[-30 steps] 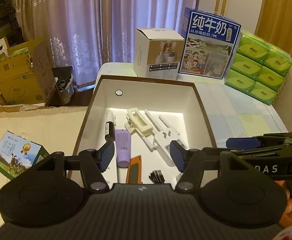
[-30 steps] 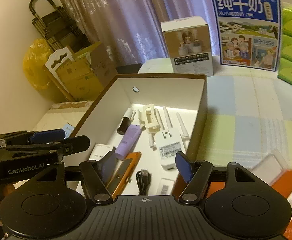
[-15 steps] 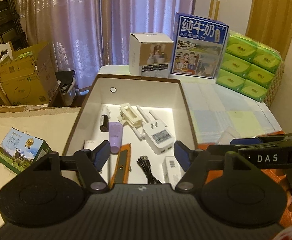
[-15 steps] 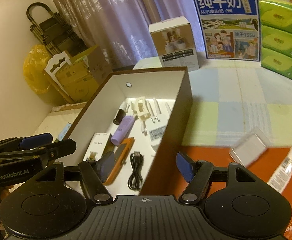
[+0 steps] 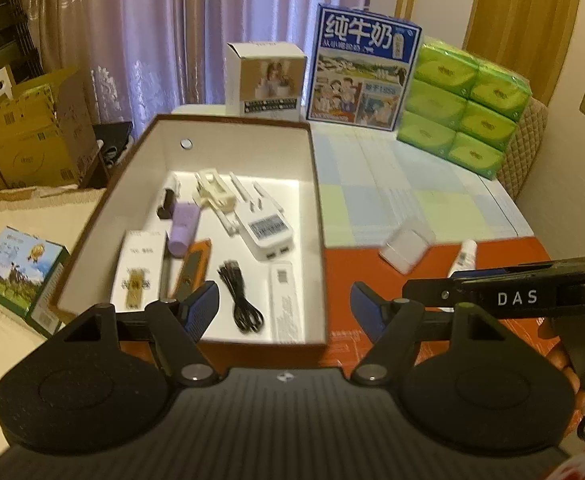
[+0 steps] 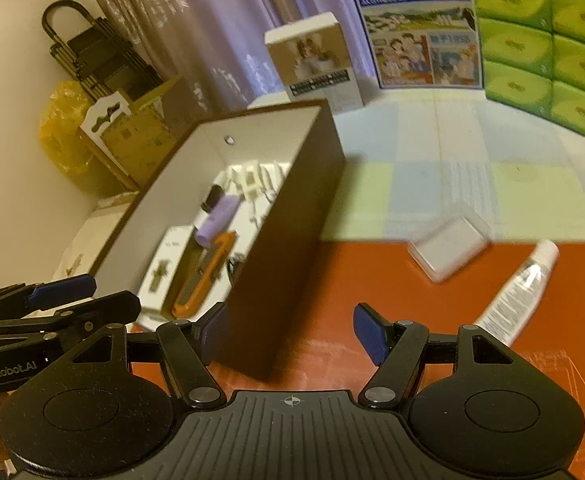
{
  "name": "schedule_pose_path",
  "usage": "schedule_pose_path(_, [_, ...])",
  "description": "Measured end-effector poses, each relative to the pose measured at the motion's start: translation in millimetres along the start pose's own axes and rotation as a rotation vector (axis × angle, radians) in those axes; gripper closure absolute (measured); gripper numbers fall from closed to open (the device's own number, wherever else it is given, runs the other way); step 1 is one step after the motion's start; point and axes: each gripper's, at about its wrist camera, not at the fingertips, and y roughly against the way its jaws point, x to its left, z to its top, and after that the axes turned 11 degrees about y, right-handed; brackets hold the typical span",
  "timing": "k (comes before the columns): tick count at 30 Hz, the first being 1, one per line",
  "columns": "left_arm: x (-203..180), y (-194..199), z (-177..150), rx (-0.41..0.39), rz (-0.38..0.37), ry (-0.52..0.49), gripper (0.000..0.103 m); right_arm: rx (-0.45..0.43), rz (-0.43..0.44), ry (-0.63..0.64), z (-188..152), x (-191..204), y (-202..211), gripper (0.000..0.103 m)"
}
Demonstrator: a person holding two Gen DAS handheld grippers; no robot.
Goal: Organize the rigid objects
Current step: 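Withdraw both tools from the storage box back over the table, then move both open tools toward the clear plastic case and white tube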
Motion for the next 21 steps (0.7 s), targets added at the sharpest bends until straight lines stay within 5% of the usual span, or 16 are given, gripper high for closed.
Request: schedule_pose_path(21, [-70.3, -27.2, -46.2, 0.129, -0.062, -0.035, 0.035, 0.079, -0.085, -0.085, -49.1, -72.4, 35.0, 0.037])
